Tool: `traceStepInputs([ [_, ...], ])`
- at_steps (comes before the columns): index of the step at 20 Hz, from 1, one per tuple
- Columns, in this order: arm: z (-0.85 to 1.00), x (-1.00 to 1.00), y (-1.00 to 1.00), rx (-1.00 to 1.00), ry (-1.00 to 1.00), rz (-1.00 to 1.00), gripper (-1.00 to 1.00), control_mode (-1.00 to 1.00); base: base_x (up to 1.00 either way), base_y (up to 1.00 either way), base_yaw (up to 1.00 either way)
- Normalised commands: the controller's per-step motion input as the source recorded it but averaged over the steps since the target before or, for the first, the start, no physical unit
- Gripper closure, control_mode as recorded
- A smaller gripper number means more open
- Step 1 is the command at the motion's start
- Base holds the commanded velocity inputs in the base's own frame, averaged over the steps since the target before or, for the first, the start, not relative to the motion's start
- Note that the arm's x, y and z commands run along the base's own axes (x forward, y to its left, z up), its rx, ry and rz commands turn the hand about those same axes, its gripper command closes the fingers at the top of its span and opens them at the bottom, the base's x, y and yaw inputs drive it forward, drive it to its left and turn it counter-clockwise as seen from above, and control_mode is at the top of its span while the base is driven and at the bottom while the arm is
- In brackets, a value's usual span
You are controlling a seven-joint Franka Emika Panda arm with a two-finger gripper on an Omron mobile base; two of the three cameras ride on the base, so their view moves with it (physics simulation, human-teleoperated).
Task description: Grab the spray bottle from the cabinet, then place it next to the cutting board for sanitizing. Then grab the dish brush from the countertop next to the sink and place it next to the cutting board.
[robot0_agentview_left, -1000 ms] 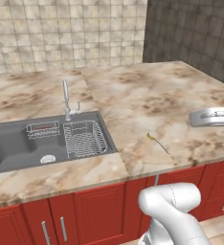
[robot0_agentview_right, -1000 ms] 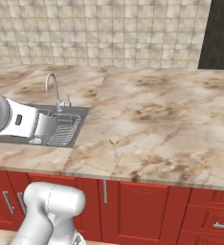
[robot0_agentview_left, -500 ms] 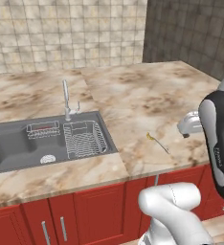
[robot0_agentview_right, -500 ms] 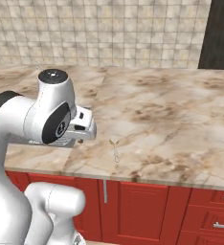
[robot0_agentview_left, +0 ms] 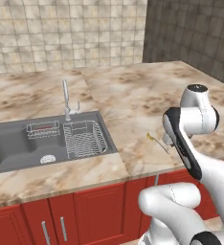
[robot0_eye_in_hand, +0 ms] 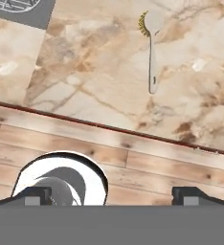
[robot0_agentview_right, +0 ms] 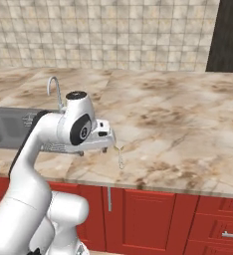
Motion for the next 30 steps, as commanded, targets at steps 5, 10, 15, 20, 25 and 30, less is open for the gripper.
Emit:
traceStepInputs([
  [5,-0.90,0.97,-0.57,0.02,0.13,0.08,-1.00,-1.00,0.00,0.00,0.00],
  [10,-0.33,0.81,-0.23,0.09,0.06,0.03,-1.00,-1.00,0.00,0.00,0.00],
  [15,-0.09,0.53,0.00,0.07,0.08,0.01,-1.00,-1.00,0.00,0.00,0.00],
  [20,-0.35,0.64,0.00,0.00,0.11,0.00,-1.00,-1.00,0.00,0.00,0.00],
  [25,-0.40,0.63,0.00,0.00,0.08,0.00,-1.00,-1.00,0.00,0.00,0.00],
  [30,-0.36,0.42,-0.04,0.00,0.05,0.00,-1.00,-1.00,0.00,0.00,0.00],
])
